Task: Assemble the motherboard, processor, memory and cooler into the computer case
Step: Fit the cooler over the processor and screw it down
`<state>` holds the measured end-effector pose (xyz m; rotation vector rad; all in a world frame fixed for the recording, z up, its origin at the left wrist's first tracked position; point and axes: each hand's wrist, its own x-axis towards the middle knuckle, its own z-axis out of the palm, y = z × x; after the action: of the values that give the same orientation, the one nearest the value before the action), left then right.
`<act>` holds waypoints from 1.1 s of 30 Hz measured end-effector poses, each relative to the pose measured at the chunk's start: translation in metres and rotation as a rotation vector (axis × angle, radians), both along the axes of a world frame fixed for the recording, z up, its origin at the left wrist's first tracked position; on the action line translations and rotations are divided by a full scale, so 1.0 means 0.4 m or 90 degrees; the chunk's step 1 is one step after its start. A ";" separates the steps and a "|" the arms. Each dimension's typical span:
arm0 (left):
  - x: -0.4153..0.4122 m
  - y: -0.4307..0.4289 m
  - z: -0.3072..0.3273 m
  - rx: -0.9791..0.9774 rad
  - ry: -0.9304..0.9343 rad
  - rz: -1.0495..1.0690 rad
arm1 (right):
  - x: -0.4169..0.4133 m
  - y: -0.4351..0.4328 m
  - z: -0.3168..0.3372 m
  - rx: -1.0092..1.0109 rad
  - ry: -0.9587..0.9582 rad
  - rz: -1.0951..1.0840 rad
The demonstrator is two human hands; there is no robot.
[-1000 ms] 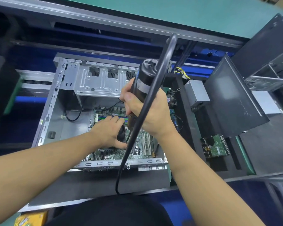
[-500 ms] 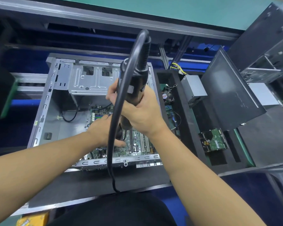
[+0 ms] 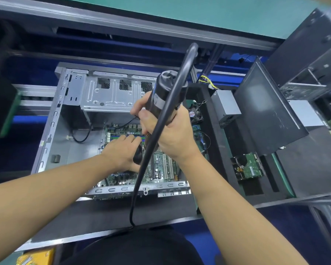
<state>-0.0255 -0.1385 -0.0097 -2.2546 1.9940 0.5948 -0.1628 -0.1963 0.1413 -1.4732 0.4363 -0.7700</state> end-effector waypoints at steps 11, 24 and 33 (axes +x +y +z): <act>0.000 0.005 0.033 0.023 0.040 -0.012 | 0.009 0.013 0.009 -0.009 0.045 0.046; -0.005 0.004 0.053 0.021 0.073 -0.022 | 0.039 0.014 0.005 -0.014 0.087 0.002; -0.015 0.007 -0.008 -0.060 -0.101 -0.040 | 0.038 -0.011 0.086 -0.033 -0.068 -0.082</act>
<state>-0.0314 -0.1359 -0.0127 -2.2034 2.0462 0.3120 -0.1477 -0.2009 0.1755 -1.4554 0.4361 -0.9637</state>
